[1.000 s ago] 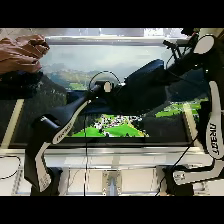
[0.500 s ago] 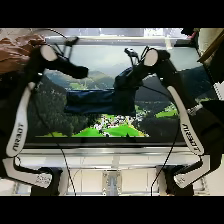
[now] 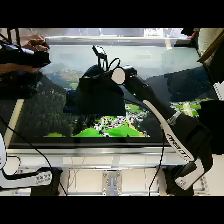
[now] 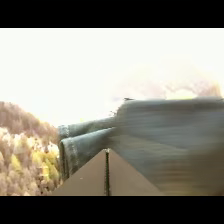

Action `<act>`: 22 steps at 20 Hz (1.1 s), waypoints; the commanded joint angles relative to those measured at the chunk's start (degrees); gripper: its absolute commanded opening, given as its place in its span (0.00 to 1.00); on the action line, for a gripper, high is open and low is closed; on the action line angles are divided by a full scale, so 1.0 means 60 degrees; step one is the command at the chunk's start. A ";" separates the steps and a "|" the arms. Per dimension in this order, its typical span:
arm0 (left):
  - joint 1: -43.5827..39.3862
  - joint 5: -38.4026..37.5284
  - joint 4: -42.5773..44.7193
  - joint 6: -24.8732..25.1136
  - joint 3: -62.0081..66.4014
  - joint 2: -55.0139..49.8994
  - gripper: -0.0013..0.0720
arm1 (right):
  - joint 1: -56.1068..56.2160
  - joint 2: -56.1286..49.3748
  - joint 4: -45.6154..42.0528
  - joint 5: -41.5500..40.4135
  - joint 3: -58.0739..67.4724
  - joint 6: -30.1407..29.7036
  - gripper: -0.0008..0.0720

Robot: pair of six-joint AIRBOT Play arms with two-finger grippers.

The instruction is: Fold the clothes and pants, and hang the long-sleeved shirts on hangers.

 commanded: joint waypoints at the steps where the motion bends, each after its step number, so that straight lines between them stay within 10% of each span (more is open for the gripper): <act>1: 0.0164 -0.0142 0.0011 0.0069 -0.0004 0.0087 0.04 | 0.0244 -0.0160 0.0386 -0.0616 0.0022 -0.0211 0.63; 6: 0.0171 -0.0178 0.0015 0.0073 -0.0004 0.0091 0.05 | 0.0051 -0.0160 -0.0503 0.0273 0.0856 -0.1195 0.62; 11: 0.0175 -0.0324 0.0029 0.0168 -0.0004 0.0087 0.04 | -0.2648 -0.0168 -0.4025 0.5264 0.1005 -0.1158 0.72; 16: 0.0175 -0.0321 0.0018 0.0215 -0.0004 0.0084 0.04 | -0.6375 -0.0572 0.2962 0.4951 -0.1588 -0.3337 0.81; 22: 0.0171 -0.0321 0.0011 0.0204 -0.0004 0.0084 0.05 | -0.6951 -0.2135 0.4273 0.4681 -0.2157 -0.4404 0.94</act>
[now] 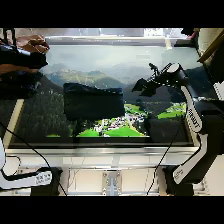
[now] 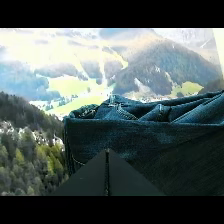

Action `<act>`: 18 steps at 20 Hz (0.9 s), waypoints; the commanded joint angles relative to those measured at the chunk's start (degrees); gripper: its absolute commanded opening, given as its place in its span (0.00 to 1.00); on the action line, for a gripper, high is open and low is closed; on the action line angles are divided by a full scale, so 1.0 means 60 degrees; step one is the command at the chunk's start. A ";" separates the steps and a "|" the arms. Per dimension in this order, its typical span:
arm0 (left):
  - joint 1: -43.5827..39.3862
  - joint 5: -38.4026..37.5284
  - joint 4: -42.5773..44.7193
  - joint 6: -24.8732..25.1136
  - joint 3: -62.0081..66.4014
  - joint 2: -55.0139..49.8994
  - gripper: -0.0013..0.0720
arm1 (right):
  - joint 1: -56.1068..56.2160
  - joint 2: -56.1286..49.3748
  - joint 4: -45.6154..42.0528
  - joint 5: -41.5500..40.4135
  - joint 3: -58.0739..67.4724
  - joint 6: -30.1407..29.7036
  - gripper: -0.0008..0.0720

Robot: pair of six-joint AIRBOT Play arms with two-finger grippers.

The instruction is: Fold the clothes and pants, and hang the long-sleeved shirts on hangers.

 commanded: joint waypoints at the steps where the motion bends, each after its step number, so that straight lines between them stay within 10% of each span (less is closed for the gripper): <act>1: 0.0000 -0.0004 -0.0007 -0.0044 0.0000 0.0000 0.05 | -0.0149 -0.0911 0.1479 -0.0240 -0.0240 -0.0816 0.93; 12: -0.0007 -0.0011 -0.0007 -0.0029 0.0000 0.0000 0.05 | 0.2437 -0.2051 0.2732 -0.0892 0.0390 -0.1133 0.86; 13: -0.0007 -0.0015 -0.0007 -0.0029 0.0000 0.0000 0.05 | 0.2663 -0.2051 0.2710 -0.0882 0.0565 -0.1129 0.78; 16: -0.0007 -0.0084 -0.0007 -0.0029 0.0000 0.0000 0.05 | 0.2907 -0.2036 0.2597 -0.0605 0.1566 -0.1075 0.09; 18: -0.0007 -0.0120 -0.0007 -0.0029 0.0000 0.0004 0.05 | 0.2437 -0.1993 0.1738 -0.0222 0.2626 -0.0608 0.08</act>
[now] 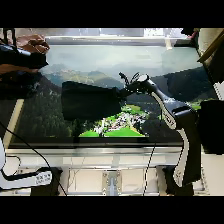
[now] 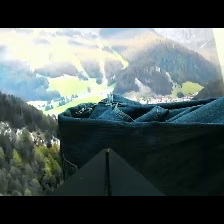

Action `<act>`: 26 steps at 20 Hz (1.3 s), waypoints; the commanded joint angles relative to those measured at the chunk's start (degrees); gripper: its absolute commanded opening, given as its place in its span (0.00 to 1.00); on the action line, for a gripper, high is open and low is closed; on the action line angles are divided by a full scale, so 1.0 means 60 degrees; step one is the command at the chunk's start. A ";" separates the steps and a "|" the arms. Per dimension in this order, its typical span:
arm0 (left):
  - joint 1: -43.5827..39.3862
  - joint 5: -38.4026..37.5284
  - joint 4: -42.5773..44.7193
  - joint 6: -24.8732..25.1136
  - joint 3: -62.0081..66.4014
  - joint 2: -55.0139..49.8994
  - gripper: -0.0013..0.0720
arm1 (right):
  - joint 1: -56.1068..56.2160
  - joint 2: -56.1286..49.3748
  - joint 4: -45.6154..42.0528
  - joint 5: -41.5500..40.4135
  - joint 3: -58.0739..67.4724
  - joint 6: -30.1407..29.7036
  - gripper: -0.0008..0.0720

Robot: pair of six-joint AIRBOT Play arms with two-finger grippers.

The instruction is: Fold the clothes and pants, and hang the long-sleeved shirts on hangers.

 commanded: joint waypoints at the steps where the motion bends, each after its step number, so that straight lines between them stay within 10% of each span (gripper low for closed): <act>1: -0.0007 -0.0044 0.0000 0.0007 0.0000 0.0004 0.04 | -0.0583 0.0127 -0.1337 0.0492 0.1636 0.0812 0.08; 16: -0.0007 -0.0033 0.0000 -0.0004 0.0000 -0.0007 0.05 | -1.1377 0.3745 -0.4033 0.5060 0.2437 0.1730 0.08; 26: -0.0007 -0.0033 0.0000 -0.0291 0.0000 -0.0007 0.04 | -1.5489 0.6058 -0.6615 0.4779 -0.1712 0.1443 0.08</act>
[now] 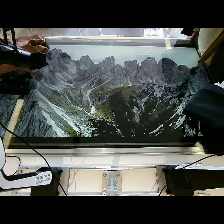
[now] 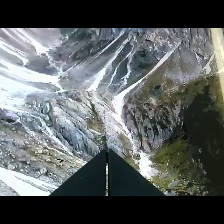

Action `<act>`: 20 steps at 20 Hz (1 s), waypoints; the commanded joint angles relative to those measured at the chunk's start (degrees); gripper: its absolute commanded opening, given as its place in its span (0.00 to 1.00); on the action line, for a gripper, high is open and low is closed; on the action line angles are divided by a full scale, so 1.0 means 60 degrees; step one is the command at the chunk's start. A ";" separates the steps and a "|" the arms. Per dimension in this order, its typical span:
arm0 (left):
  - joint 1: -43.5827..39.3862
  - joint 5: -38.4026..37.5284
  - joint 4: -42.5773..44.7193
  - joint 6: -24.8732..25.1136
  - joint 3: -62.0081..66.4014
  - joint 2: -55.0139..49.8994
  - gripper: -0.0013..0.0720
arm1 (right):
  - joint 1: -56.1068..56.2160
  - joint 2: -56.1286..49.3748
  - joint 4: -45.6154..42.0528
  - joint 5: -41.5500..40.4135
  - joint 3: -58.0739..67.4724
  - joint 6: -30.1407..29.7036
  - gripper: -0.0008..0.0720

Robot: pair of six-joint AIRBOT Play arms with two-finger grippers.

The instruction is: Fold the clothes and pants, and hang the long-sleeved shirts on hangers.

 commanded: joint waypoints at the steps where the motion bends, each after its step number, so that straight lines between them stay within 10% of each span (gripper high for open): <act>1: -0.0007 0.0007 0.0000 -0.0007 0.0000 -0.0007 0.05 | -0.1158 0.0736 -0.1246 -0.0080 -0.1672 -0.0018 0.08; 5: -0.0007 0.0004 0.0000 -0.0007 0.0000 -0.0036 0.05 | -0.1410 0.1071 -0.2503 0.0117 -0.2550 0.0339 0.15; 7: -0.0007 0.0004 -0.0004 -0.0007 0.0000 -0.0120 0.05 | -0.1370 0.1209 -0.2331 0.0324 -0.2415 0.0656 0.62; 13: -0.0007 -0.0007 0.0000 -0.0007 0.0000 -0.0627 0.05 | -0.0721 0.1672 0.0433 0.0186 0.0634 0.1843 0.63; 20: -0.0007 0.0000 0.0000 -0.0004 0.0000 -0.1198 0.05 | 0.2973 0.2346 0.4481 -0.0616 0.2255 0.0510 0.62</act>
